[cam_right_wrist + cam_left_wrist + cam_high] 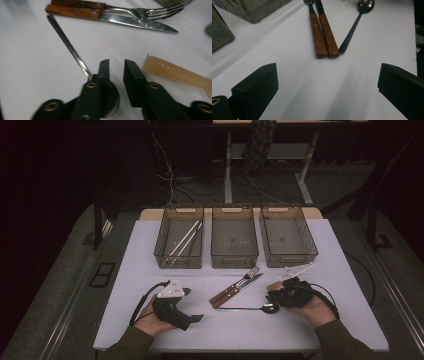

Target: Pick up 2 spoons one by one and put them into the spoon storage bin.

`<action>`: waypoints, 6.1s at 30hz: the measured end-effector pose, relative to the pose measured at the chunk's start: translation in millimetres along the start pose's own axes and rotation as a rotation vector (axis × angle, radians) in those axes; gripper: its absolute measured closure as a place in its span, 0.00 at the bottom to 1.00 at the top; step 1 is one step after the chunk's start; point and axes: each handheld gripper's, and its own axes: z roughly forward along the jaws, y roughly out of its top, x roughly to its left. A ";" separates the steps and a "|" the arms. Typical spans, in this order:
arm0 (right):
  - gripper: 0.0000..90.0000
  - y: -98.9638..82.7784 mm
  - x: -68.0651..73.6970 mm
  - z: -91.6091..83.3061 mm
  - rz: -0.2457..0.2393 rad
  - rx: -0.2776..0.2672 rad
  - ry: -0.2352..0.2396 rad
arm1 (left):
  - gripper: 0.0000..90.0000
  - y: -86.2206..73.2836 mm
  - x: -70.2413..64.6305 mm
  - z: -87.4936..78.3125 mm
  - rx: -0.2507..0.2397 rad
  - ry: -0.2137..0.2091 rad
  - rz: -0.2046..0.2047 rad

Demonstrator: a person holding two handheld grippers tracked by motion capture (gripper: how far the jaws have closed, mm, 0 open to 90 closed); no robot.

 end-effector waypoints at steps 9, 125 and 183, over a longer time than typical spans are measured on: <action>0.54 -23.9 -2.7 -6.6 0.018 -0.028 0.034 | 0.02 0.3 -0.6 1.6 0.005 -0.001 0.002; 0.97 95.2 -51.3 -21.0 0.205 -0.228 -0.343 | 0.02 -4.3 6.0 -6.3 -0.034 0.016 -0.031; 0.81 111.3 -39.5 -5.1 0.114 -0.179 -0.209 | 0.02 -3.8 5.0 -5.3 -0.031 0.005 -0.029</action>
